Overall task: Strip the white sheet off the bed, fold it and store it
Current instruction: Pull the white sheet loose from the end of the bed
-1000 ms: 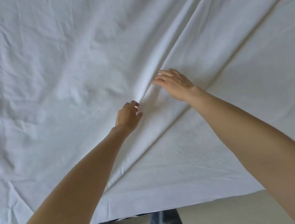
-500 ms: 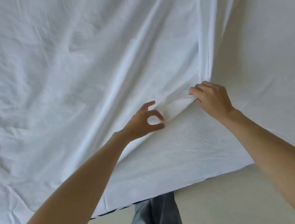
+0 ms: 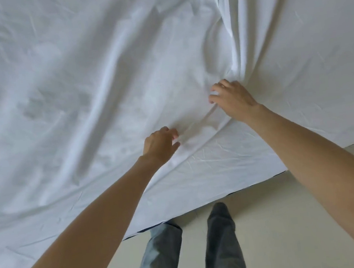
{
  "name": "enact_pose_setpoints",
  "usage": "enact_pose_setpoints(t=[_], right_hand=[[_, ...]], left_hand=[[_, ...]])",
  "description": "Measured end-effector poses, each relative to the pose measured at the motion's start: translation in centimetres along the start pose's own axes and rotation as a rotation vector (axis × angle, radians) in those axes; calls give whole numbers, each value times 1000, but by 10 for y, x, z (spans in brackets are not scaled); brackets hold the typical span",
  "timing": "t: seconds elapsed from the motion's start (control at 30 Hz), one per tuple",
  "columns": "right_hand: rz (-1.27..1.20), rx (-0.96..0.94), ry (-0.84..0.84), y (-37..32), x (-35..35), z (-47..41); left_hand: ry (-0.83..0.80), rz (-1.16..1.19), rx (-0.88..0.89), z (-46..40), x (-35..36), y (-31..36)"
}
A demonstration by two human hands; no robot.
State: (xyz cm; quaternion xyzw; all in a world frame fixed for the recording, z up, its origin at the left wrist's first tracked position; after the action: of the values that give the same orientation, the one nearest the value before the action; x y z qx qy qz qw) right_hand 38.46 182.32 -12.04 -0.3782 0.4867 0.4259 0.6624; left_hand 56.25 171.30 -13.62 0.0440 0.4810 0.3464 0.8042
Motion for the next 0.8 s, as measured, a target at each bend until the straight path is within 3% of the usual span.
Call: enact_pose_setpoints(t=[0.13,0.27,0.4,0.7,0.8], right_hand=[[87,-115,113,11,-19,3],[78,-238,305,20,-45,48],[37,-277,326,21,-49,110],[-69,-100,224,7,32,222],[-88,59,163,5,66,240]], left_hand=[[116,10,-66,12,-9,-3],[318,10,81,50,-17,8],[377,-70,206,96,1,33],[256,-36,166,134,81,60],[214,-6,103,135,108,55]])
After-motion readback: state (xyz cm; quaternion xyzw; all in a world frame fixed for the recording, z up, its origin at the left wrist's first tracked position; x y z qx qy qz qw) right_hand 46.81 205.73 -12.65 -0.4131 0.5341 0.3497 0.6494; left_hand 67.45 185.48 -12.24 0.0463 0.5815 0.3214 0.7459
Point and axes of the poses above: each hand's wrist, its own z-axis away from the middle knuckle, its own x-axis out of the palm, y = z × x, the point moved 6 cm from there along -z, towards the middle knuckle
